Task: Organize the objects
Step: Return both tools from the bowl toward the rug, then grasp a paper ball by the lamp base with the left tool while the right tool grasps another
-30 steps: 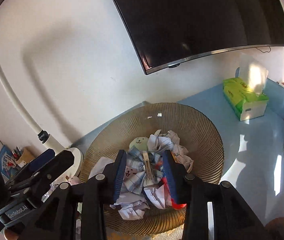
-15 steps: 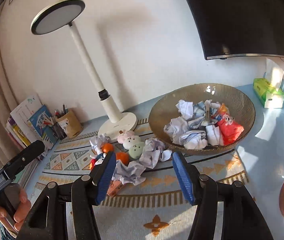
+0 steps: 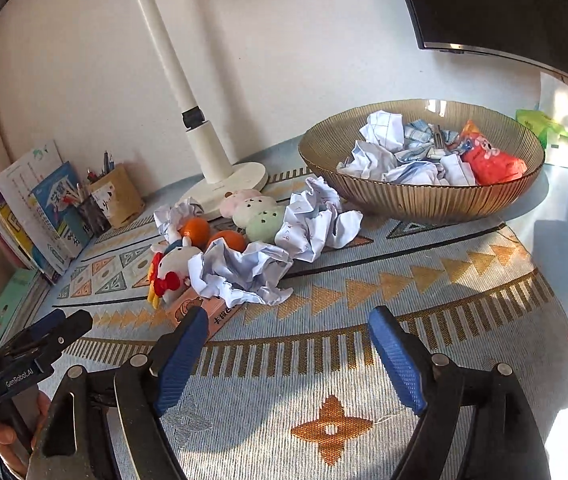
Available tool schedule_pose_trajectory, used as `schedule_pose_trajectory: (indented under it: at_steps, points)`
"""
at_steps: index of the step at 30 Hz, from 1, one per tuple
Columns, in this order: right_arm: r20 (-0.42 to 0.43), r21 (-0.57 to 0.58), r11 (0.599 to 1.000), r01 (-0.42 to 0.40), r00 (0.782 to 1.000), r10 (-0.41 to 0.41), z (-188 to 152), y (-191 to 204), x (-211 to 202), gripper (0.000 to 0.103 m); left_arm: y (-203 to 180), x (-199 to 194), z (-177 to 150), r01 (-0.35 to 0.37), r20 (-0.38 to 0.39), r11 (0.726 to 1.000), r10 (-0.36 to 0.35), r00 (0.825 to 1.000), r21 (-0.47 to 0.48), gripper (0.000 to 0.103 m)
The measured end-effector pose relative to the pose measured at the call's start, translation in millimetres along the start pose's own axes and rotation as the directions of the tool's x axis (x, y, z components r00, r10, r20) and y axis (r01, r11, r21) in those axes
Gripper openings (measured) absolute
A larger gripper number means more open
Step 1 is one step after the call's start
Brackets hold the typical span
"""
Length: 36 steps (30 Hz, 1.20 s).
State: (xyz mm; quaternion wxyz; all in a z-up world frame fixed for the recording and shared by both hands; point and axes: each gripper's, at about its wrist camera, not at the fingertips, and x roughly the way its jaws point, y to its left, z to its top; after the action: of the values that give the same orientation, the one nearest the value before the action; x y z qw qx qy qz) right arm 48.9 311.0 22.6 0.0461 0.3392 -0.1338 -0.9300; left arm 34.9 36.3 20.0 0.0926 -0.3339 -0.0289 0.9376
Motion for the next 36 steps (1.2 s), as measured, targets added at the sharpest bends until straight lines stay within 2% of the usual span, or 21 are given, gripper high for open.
schedule_pose_trajectory:
  at_steps: [6,13,14,16,18,20,22,25,28,33,35,36]
  points:
    - [0.007,-0.011,1.0,-0.001,1.0,0.001,-1,2,-1,0.085,-10,0,-2,-0.012,-0.004,0.999,0.012,1.0,0.051,0.102]
    - [-0.011,-0.029,1.0,0.006,1.0,-0.007,-2,7,2,0.088,-5,1,-1,0.0,-0.02,1.0,0.0,1.0,0.015,0.102]
    - [-0.034,-0.022,1.0,-0.001,0.999,0.001,-1,6,5,0.088,-3,3,1,0.014,-0.032,1.0,-0.014,0.999,0.003,0.102]
    - [-0.102,0.042,0.999,-0.012,0.995,0.017,2,1,12,0.089,0,12,9,0.083,-0.089,0.996,-0.085,0.992,-0.025,0.102]
    - [-0.133,0.142,0.987,-0.07,0.987,0.089,7,-3,15,0.089,4,23,29,0.172,-0.15,0.983,-0.178,0.972,-0.058,0.102]
    - [-0.165,0.212,0.973,-0.085,0.979,0.122,15,0,23,0.09,9,32,55,0.228,-0.162,0.967,-0.244,0.956,-0.112,0.102]
    - [-0.206,0.24,0.967,-0.092,0.968,0.143,22,8,39,0.095,10,50,79,0.264,-0.169,0.954,-0.287,0.943,-0.142,0.102]
    - [-0.202,0.274,0.956,-0.103,0.966,0.162,31,16,58,0.095,10,89,99,0.2,-0.208,0.97,-0.226,0.952,-0.138,0.102]
    - [-0.191,0.273,0.956,-0.106,0.968,0.162,37,20,71,0.095,11,124,103,0.207,-0.229,0.962,-0.244,0.942,-0.177,0.102]
    - [-0.16,0.266,0.957,-0.119,0.973,0.165,33,17,81,0.095,3,159,103,0.219,-0.245,0.953,-0.268,0.932,-0.211,0.101]
    - [-0.14,0.238,0.965,-0.115,0.979,0.151,32,19,80,0.094,0,162,102,0.22,-0.236,0.954,-0.266,0.935,-0.203,0.094]
    - [-0.137,0.225,0.969,-0.1,0.982,0.133,32,20,80,0.087,-2,163,101,0.226,-0.238,0.954,-0.271,0.933,-0.198,0.087]
